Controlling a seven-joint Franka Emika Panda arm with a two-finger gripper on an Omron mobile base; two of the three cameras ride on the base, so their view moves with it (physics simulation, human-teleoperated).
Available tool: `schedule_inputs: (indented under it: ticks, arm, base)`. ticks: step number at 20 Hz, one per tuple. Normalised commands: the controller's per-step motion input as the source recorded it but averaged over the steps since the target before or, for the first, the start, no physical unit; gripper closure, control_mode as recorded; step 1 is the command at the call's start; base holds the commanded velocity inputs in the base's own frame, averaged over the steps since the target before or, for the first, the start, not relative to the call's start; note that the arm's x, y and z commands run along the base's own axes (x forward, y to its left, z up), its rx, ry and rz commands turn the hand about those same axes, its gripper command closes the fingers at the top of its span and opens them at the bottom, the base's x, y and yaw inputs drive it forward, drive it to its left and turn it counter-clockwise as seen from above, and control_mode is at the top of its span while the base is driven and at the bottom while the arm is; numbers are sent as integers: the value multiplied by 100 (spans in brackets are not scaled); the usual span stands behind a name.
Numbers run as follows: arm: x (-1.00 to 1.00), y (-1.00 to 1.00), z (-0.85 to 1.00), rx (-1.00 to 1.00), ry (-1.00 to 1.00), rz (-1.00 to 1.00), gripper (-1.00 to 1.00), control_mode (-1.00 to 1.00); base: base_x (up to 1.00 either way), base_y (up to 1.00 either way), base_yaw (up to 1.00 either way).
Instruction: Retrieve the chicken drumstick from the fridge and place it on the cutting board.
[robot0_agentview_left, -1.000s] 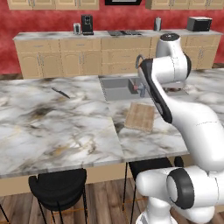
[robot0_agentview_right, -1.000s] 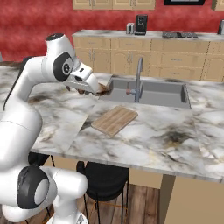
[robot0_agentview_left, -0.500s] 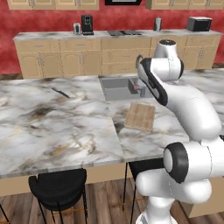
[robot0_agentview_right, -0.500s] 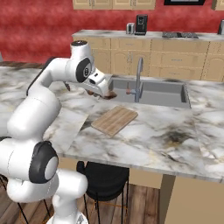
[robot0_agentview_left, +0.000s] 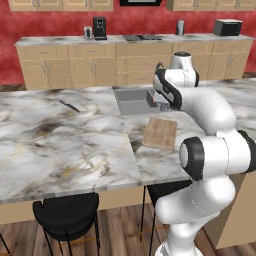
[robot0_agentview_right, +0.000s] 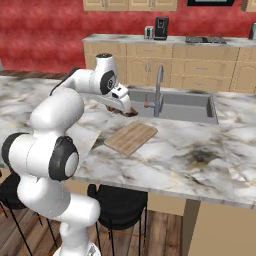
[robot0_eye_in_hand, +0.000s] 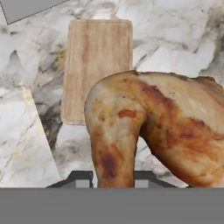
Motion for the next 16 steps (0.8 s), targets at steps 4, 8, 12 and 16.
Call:
schedule_inputs:
  ticks: [4, 8, 12, 16]
  arm:
    - [77, -2, -39, 0, 6, 0, 100, -100]
    - [73, -10, -55, 0, 12, 0, 100, -100]
    - [74, -5, -61, 0, 10, 0, 100, -100]
    - [71, -4, -59, 0, 8, 0, 100, -100]
  base:
    - [0, 0, 0]
    - [0, 0, 0]
    - [0, 0, 0]
    - [0, 0, 0]
